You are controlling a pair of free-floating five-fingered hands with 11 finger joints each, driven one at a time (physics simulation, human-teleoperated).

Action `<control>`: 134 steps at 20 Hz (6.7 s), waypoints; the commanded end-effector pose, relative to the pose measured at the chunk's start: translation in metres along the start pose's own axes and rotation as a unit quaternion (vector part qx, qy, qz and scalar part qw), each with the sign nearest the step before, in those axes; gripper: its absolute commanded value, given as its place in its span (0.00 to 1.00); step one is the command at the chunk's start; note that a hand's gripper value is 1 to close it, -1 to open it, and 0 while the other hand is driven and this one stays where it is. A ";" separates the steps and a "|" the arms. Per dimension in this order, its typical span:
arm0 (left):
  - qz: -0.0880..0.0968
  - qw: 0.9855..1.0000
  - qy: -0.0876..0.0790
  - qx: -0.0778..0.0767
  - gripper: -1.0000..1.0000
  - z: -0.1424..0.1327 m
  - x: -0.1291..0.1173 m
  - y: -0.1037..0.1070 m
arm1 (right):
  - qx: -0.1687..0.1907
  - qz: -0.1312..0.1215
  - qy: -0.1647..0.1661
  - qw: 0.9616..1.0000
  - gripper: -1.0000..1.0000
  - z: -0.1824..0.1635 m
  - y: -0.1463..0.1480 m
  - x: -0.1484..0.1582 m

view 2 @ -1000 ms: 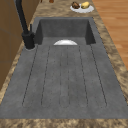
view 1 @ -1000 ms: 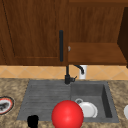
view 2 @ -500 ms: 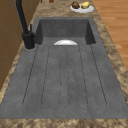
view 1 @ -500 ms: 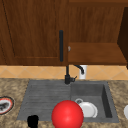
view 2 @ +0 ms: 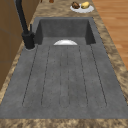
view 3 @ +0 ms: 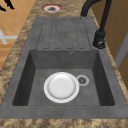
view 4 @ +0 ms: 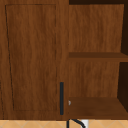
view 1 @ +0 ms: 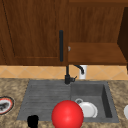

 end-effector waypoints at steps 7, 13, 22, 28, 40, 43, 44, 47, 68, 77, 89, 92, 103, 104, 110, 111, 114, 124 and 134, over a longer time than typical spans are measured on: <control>0.000 1.000 0.000 0.000 0.50 0.000 0.000 0.000 | -0.051 -0.034 0.015 0.998 0.00 0.022 0.031 0.051; 0.000 1.000 0.000 0.000 0.50 0.000 0.000 0.000 | -0.073 -0.040 0.045 0.996 0.00 0.025 0.036 0.080; 0.000 1.000 0.000 0.000 0.50 0.000 0.000 0.000 | -0.104 -0.024 0.098 0.989 0.00 0.013 0.043 0.132; 0.000 1.000 0.000 0.000 0.50 0.000 0.000 0.000 | -0.114 -0.031 0.149 0.982 0.00 -0.005 0.044 0.167; 0.000 1.000 0.000 0.000 0.50 0.000 0.000 0.000 | -0.157 -0.052 0.214 0.963 0.00 -0.059 0.083 0.228; 0.000 1.000 0.000 0.000 0.50 0.000 0.000 0.000 | -0.169 -0.057 0.234 0.956 0.00 -0.077 0.101 0.241; 0.000 1.000 0.000 0.000 0.50 0.000 0.000 0.000 | -0.174 -0.059 0.241 0.953 0.00 -0.083 0.107 0.246; 0.000 1.000 0.000 0.000 0.50 0.000 0.000 0.000 | -0.186 -0.066 0.263 0.944 0.00 -0.102 0.123 0.258; 0.000 1.000 0.000 0.000 0.50 0.000 0.000 0.000 | -0.210 -0.133 0.424 0.871 0.00 -0.167 0.117 0.346; 0.000 1.000 0.000 0.000 0.50 0.000 0.000 0.000 | -0.218 -0.130 0.477 0.842 0.00 -0.197 0.103 0.388; 0.000 1.000 0.000 0.000 0.50 0.000 0.000 0.000 | -0.250 -0.119 0.508 0.816 0.00 -0.277 0.115 0.421; 0.000 1.000 0.000 0.000 0.50 0.000 0.000 0.000 | -0.270 -0.100 0.523 0.802 0.00 -0.300 0.128 0.428; 0.000 1.000 0.000 0.000 0.50 0.000 0.000 0.000 | -0.304 -0.052 0.547 0.779 0.00 -0.278 0.163 0.424; 0.000 1.000 0.000 0.000 0.50 0.000 0.000 0.000 | -0.304 -0.048 0.542 0.782 0.00 -0.275 0.167 0.420; 0.000 1.000 0.000 0.000 0.50 0.000 0.000 0.000 | -0.303 -0.052 0.510 0.803 0.00 -0.272 0.192 0.379; 0.000 1.000 0.000 0.000 0.50 0.000 0.000 0.000 | -0.307 -0.052 0.506 0.804 0.00 -0.271 0.195 0.373; 0.000 1.000 0.000 0.000 0.50 0.000 0.000 0.000 | -0.309 -0.052 0.498 0.809 0.00 -0.268 0.204 0.354; 0.000 1.000 0.000 0.000 0.50 0.000 0.000 0.000 | -0.301 -0.029 0.447 0.842 0.00 -0.273 0.246 0.318; 0.000 1.000 0.000 0.000 0.50 0.000 0.000 0.000 | -0.283 -0.005 0.377 0.882 0.00 -0.276 0.285 0.296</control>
